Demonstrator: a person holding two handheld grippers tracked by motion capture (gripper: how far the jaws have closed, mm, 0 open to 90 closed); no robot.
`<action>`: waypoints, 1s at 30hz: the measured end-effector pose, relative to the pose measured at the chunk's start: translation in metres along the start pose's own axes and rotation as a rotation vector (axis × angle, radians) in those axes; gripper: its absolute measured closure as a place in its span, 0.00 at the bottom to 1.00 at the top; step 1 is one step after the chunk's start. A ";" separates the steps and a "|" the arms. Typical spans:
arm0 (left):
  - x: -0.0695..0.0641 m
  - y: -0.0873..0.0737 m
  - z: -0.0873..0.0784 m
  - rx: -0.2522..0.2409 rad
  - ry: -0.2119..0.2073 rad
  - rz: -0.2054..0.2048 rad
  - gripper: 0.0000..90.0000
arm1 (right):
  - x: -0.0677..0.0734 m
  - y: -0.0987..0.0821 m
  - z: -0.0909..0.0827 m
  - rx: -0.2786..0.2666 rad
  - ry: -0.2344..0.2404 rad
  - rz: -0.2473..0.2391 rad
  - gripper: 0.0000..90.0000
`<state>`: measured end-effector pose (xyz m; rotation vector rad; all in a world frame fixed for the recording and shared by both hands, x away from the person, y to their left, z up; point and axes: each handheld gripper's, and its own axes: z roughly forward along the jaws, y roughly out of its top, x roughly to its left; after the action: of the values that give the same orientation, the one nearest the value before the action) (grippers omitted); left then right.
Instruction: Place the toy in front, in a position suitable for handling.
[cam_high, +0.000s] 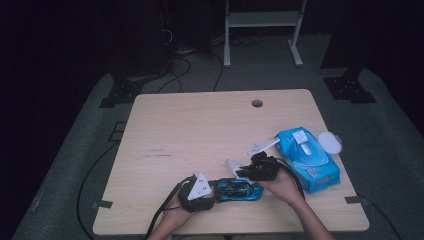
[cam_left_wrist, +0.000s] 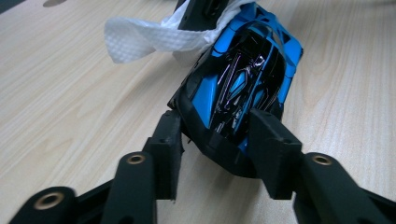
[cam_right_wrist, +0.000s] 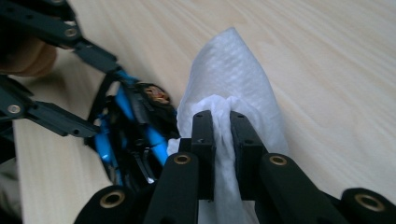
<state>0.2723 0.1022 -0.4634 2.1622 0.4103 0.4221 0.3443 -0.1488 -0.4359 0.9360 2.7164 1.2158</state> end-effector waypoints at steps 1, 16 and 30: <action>0.000 0.000 0.001 -0.003 0.000 -0.010 0.55 | 0.001 0.000 0.000 0.006 -0.002 0.002 0.91; 0.003 0.000 0.005 0.011 -0.011 -0.087 0.44 | 0.004 -0.003 -0.003 -0.037 0.138 0.041 0.92; 0.002 0.000 0.003 0.000 -0.034 -0.066 0.56 | 0.013 -0.003 -0.002 -0.055 0.193 0.025 0.92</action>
<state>0.2756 0.1014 -0.4649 2.1469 0.4616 0.3478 0.3318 -0.1449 -0.4342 0.8922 2.8052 1.4496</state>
